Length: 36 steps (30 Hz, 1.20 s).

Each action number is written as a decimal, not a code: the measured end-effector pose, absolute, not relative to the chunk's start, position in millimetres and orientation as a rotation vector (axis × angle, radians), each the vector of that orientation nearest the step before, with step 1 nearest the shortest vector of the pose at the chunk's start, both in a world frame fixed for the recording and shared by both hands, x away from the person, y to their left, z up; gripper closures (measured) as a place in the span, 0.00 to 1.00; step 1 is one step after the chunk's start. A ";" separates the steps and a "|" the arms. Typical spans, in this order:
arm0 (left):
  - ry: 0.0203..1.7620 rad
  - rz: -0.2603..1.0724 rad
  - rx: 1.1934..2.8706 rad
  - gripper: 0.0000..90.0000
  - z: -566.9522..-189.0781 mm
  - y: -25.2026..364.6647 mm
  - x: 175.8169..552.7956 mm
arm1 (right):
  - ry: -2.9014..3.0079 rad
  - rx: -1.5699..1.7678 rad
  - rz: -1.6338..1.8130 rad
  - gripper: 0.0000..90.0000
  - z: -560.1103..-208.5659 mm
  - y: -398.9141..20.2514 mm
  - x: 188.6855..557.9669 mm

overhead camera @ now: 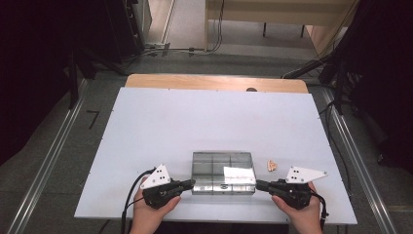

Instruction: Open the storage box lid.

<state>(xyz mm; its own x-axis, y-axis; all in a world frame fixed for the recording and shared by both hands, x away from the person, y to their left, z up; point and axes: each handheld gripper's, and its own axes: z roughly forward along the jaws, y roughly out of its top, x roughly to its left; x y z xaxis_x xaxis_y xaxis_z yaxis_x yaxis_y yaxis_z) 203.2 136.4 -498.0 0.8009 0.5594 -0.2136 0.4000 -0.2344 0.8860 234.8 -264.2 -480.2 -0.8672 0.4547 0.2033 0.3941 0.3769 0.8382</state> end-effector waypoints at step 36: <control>0.765 0.252 1.771 0.69 -480.1 147.6 209.6 | 2.438 0.805 1.609 0.98 -448.2 -250.7 237.9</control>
